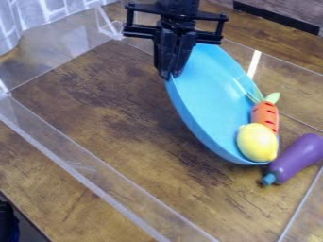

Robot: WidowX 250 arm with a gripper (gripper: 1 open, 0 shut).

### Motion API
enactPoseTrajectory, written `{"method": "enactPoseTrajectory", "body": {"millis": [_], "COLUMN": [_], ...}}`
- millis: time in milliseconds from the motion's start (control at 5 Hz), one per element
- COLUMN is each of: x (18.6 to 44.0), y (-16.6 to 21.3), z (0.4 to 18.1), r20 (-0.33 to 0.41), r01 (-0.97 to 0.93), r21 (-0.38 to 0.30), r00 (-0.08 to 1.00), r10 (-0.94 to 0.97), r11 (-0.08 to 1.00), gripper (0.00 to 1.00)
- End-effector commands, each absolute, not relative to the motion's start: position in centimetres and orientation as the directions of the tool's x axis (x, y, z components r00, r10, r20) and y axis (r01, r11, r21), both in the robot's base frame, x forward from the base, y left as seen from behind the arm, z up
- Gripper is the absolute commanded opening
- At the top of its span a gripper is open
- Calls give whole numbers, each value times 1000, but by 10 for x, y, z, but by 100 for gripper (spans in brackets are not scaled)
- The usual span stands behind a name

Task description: Remove the lemon from the blue tray and put it on the table

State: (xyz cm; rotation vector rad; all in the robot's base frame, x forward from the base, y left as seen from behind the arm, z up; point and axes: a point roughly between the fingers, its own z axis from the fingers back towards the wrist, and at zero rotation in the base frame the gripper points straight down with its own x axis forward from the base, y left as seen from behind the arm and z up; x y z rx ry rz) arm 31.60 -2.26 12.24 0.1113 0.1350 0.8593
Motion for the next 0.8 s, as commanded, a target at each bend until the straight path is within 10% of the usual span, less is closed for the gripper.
{"method": "enactPoseTrajectory", "body": {"millis": [0, 600], "x": [326, 316], "y": [-8, 10], "z": [136, 129], "r20": [-29, -25], "r01": [-771, -770], "r21": [112, 130], "r00": [628, 628], "r10": [777, 778], "r11": [627, 625], "gripper": [0, 0]}}
